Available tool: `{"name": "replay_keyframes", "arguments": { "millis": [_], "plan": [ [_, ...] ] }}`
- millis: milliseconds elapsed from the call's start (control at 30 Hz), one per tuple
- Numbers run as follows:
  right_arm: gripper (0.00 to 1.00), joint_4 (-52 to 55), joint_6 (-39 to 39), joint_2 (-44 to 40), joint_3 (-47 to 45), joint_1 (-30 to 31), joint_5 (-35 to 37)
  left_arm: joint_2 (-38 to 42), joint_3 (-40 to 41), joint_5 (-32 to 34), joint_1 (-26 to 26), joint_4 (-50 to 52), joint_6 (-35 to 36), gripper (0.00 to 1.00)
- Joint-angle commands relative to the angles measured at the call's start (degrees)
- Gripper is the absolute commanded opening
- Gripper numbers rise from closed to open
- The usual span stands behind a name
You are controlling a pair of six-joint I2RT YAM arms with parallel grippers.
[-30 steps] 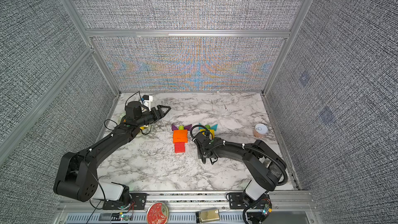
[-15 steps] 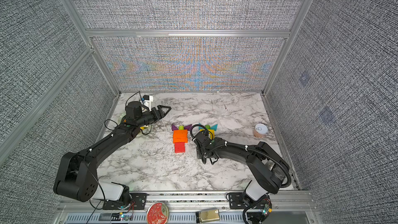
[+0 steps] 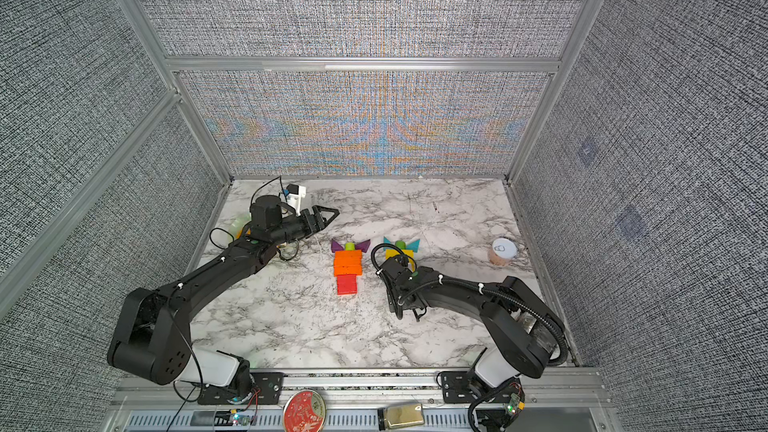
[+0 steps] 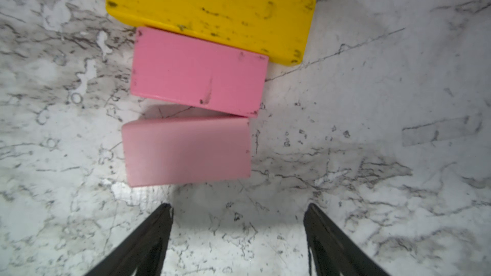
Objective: Assemble a carrot with building blocks
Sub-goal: Assemble the building block at the center of the board.
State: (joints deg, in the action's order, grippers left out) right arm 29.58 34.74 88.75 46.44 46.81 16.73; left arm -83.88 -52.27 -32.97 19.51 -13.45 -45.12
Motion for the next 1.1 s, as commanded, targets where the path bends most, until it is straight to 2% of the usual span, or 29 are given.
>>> {"name": "replay_keyframes", "arguments": {
  "millis": [0,467,767,1067],
  "plan": [
    [0.81,0.3,-0.2,1.1,0.6,-0.6,1.0,0.1,-0.5,-0.2,0.2,-0.5,0.8,0.82],
    [0.81,0.6,1.0,3.2,2.6,-1.6,2.9,0.5,-0.9,-0.1,0.2,0.1,1.4,0.82],
    [0.81,1.6,-2.8,0.6,2.3,-1.2,1.0,0.5,-1.0,0.1,0.1,0.2,1.6,0.82],
    [0.78,4.6,-3.5,0.8,0.8,-2.0,3.4,0.4,-0.9,0.4,0.2,0.4,1.9,0.82]
  ]
}}
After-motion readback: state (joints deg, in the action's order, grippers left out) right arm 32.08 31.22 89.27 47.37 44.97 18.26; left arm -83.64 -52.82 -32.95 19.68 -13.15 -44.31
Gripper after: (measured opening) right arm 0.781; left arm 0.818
